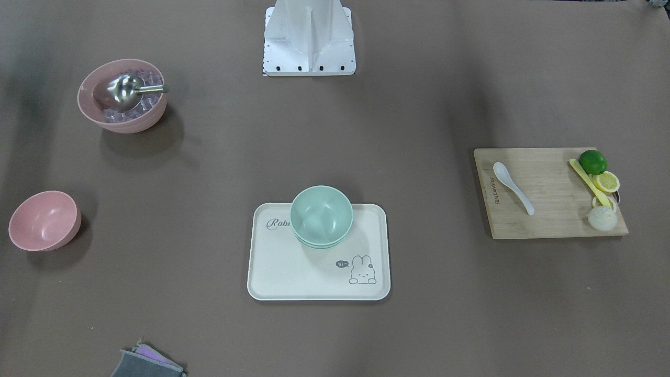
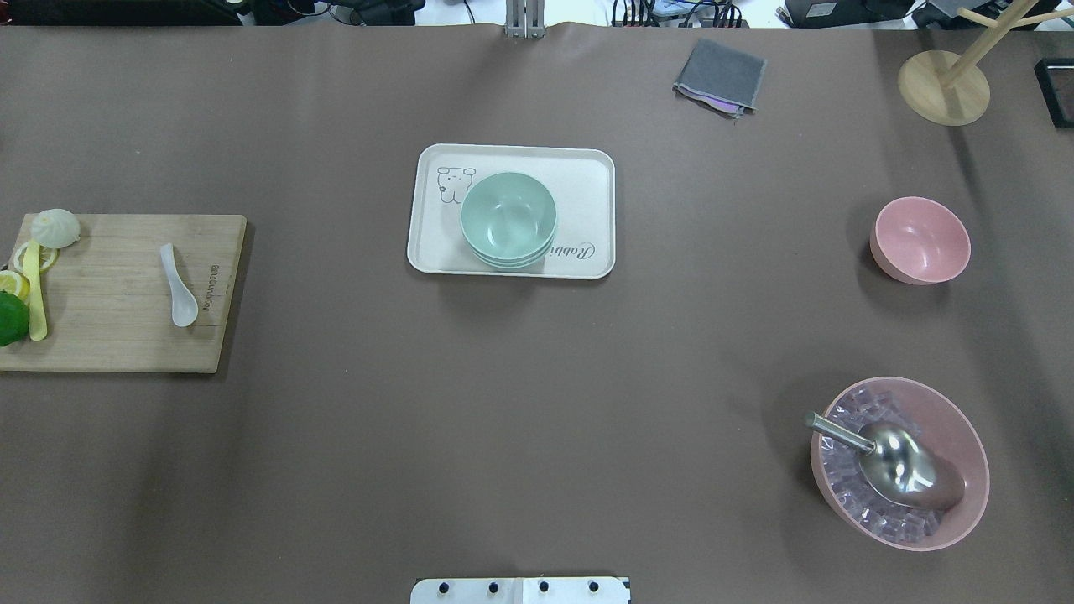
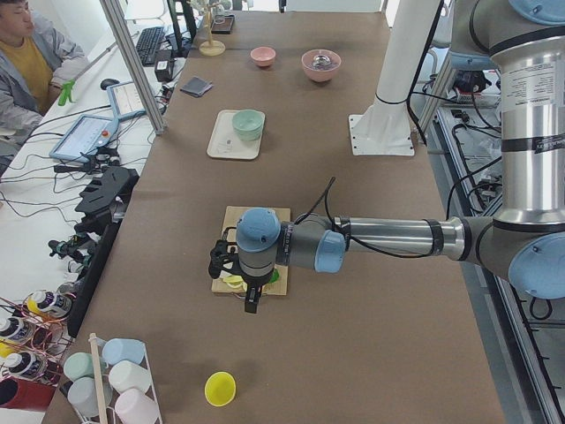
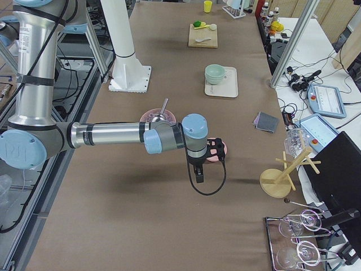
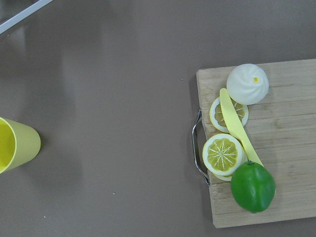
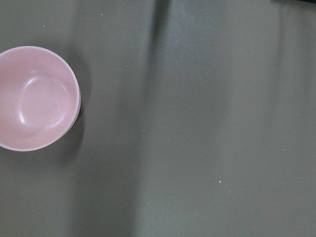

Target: Stack pink bowl on green and place spoon

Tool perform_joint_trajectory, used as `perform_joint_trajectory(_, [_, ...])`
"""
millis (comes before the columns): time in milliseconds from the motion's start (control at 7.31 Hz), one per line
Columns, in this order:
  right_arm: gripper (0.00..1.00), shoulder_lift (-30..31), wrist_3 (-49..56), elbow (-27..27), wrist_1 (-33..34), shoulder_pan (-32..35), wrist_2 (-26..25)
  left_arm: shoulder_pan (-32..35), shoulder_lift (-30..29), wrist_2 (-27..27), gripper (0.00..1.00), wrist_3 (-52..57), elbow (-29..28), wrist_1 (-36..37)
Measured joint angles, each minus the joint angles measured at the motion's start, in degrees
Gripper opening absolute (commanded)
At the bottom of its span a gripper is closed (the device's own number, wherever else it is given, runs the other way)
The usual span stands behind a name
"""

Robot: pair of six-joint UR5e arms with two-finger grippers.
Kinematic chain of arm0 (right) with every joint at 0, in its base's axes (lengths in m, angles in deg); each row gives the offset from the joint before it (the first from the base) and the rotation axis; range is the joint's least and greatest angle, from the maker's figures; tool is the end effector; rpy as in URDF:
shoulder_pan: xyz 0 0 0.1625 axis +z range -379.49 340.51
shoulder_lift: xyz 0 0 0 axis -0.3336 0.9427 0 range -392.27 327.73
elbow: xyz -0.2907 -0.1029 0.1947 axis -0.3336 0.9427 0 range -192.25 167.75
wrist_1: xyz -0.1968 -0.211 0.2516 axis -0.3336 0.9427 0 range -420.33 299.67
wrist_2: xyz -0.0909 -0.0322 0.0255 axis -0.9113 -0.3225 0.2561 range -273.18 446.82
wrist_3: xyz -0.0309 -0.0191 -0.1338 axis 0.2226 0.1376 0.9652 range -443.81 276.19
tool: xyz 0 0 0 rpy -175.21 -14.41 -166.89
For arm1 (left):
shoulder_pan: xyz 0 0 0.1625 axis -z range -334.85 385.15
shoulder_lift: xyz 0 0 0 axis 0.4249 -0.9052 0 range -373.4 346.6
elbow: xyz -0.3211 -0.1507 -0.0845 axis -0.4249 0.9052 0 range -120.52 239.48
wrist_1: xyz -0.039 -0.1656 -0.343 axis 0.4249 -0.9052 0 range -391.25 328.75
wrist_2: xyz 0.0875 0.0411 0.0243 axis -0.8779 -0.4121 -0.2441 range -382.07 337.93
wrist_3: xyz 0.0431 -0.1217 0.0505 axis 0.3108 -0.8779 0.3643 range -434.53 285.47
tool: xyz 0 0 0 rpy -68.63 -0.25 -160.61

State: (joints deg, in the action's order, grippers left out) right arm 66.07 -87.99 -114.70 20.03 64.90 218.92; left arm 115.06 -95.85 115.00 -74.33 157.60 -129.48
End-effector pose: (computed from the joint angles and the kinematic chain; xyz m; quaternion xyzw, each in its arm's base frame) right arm -0.0015 -0.4284 0.5737 0.0810 -0.3648 -0.0546 0.9259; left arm -0.0312 -0.4240 0.5984 0.0708 0.3981 0.0329 0.9140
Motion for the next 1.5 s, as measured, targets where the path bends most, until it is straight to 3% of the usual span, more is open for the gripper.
perform_joint_trajectory(1504, [0.94, -0.15, -4.20, 0.10, -4.16, -2.17, -0.68, -0.38, 0.09, -0.07, 0.98, 0.07, -0.47, -3.63])
